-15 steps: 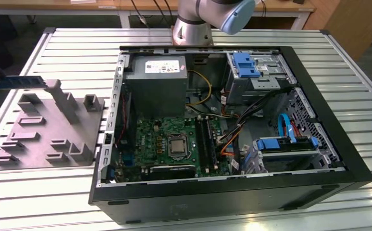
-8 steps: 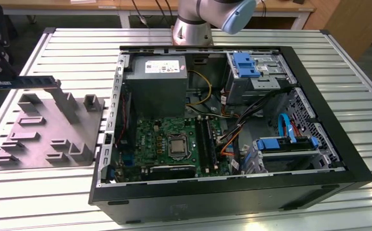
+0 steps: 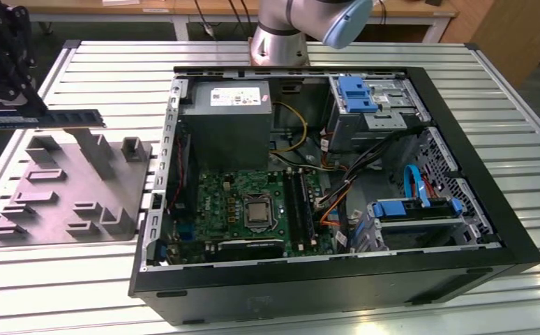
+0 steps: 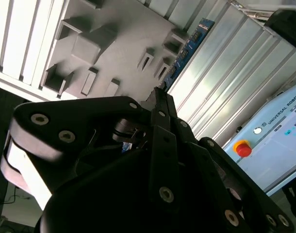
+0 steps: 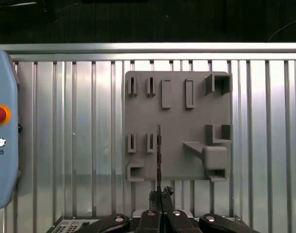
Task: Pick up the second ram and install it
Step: 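Pick up the second ram and move it above second insertion slot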
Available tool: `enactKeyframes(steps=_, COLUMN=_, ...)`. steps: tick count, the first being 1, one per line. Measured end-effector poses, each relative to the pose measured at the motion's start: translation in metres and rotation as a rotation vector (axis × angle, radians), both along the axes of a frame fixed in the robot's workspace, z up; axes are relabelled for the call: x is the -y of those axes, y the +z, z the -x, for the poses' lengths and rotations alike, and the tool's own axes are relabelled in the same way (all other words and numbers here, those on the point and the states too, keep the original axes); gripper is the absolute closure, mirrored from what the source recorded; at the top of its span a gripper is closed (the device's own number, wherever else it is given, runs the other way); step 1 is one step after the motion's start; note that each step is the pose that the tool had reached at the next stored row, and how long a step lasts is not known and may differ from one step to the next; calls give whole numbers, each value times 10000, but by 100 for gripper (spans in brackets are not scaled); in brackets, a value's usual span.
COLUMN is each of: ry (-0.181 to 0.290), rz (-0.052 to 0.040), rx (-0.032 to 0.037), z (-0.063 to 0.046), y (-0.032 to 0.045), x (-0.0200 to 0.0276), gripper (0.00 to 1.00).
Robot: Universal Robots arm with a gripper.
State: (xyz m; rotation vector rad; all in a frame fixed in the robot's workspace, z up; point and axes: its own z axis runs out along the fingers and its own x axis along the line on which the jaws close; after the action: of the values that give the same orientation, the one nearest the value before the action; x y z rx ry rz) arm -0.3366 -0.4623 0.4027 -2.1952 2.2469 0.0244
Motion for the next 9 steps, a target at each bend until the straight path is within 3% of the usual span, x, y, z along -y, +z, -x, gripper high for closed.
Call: enactKeyframes(steps=9, ry=0, rz=2, rx=-32, z=-259, y=1, x=0, gripper=89)
